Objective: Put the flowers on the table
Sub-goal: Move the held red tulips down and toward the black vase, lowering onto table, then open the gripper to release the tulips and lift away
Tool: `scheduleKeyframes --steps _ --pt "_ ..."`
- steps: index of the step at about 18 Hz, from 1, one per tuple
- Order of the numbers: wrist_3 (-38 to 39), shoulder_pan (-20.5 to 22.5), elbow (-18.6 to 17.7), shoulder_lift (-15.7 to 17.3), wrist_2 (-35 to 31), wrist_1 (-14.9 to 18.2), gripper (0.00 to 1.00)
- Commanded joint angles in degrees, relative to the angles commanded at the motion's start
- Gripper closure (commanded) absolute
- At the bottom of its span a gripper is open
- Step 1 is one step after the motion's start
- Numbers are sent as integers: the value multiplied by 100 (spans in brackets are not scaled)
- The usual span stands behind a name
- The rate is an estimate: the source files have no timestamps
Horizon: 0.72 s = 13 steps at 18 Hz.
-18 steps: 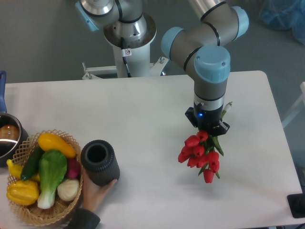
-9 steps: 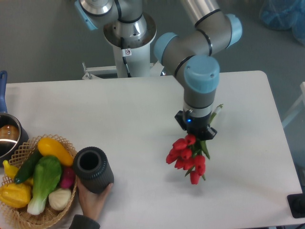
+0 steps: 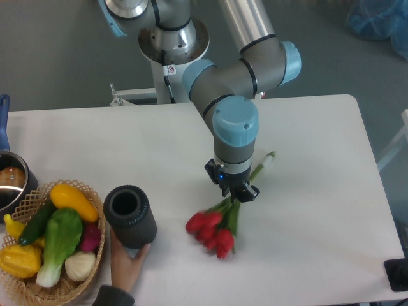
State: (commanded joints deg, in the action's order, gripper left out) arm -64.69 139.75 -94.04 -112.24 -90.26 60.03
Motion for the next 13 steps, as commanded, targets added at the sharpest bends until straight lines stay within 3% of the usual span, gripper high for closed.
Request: scheduleKeyframes --steps 1,2,10,13 --pt "9 17 0 0 -17 0 6" --pt "9 44 0 0 -35 -9 0" --pt "0 588 105 44 9 -88 0" --pt "-79 746 114 140 0 -307 0"
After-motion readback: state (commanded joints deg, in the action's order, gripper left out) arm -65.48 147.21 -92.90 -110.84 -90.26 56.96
